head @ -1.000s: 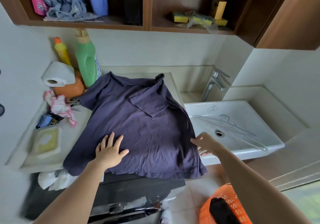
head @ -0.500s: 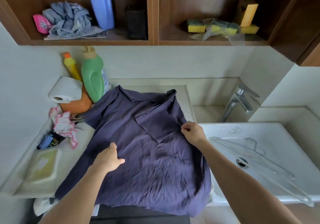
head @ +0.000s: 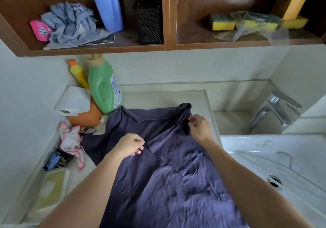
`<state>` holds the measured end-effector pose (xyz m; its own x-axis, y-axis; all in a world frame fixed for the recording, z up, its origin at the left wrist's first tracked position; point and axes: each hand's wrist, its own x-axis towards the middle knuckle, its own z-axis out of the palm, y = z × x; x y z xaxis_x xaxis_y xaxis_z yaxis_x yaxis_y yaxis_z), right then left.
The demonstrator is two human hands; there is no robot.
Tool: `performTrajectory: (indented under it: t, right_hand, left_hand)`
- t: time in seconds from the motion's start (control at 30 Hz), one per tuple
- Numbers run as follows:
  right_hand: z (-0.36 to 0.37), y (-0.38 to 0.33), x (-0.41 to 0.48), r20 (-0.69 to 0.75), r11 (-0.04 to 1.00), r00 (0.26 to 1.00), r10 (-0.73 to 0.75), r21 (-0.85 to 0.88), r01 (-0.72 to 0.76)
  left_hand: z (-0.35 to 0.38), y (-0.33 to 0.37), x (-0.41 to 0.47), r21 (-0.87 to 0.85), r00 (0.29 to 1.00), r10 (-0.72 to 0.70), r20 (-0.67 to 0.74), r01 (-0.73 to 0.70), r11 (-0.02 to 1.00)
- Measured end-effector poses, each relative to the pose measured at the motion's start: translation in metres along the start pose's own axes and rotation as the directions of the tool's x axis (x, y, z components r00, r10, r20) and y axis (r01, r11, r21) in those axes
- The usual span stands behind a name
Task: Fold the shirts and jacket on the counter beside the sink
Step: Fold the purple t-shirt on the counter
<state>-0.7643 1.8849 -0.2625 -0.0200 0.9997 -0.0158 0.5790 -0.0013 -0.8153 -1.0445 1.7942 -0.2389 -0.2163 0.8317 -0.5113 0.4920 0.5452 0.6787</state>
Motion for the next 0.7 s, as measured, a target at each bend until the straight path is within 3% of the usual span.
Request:
performTrajectory:
  t: [0.07, 0.17, 0.2, 0.27, 0.33, 0.37, 0.43, 0.5, 0.6, 0.7]
  right_hand:
    - [-0.001, -0.019, 0.007, -0.064, 0.996, 0.998, -0.026, 0.085, 0.031]
    - [0.009, -0.055, 0.021, 0.058, 0.974, 0.992, -0.111, 0.204, 0.097]
    - [0.017, -0.065, 0.027, 0.151, 0.967, 0.984, -0.09, 0.25, 0.05]
    - [0.034, -0.075, 0.036, 0.408, 0.93, 0.911, 0.051, 0.314, -0.193]
    - [0.05, -0.071, 0.043, 0.613, 0.871, 0.771, 0.173, 0.27, -0.41]
    - [0.056, -0.067, 0.049, 0.638, 0.873, 0.746, 0.193, 0.236, -0.428]
    - [0.063, -0.06, 0.064, 0.546, 0.935, 0.822, 0.16, 0.184, -0.304]
    - [0.066, -0.056, 0.085, 0.393, 0.999, 0.919, 0.026, 0.011, -0.033]
    - [0.058, -0.056, 0.109, 0.311, 0.967, 0.938, -0.153, -0.148, 0.206]
    - [0.045, -0.055, 0.125, 0.219, 0.947, 0.941, -0.256, -0.138, 0.29]
  left_hand:
    - [-0.003, 0.01, 0.02, -0.216, 0.999, 0.008, -0.037, -0.016, 0.976]
    - [-0.001, 0.022, 0.048, -0.514, 1.0, 0.014, -0.003, -0.013, 0.857]
    - [-0.002, 0.026, 0.058, -0.636, 1.0, -0.011, 0.007, 0.013, 0.772]
    - [-0.002, 0.031, 0.08, -0.797, 0.997, -0.081, 0.015, 0.061, 0.6]
    - [-0.005, 0.035, 0.101, -0.86, 0.99, -0.141, 0.025, 0.093, 0.502]
    - [-0.006, 0.036, 0.111, -0.868, 0.989, -0.146, 0.021, 0.091, 0.489]
    - [-0.011, 0.04, 0.128, -0.832, 0.993, -0.115, -0.035, 0.035, 0.554]
    - [-0.02, 0.048, 0.143, -0.73, 0.99, -0.029, -0.138, -0.082, 0.678]
    - [-0.038, 0.063, 0.157, -0.564, 0.952, 0.215, -0.22, -0.304, 0.768]
    - [-0.05, 0.073, 0.162, -0.356, 0.895, 0.38, -0.233, -0.442, 0.823]
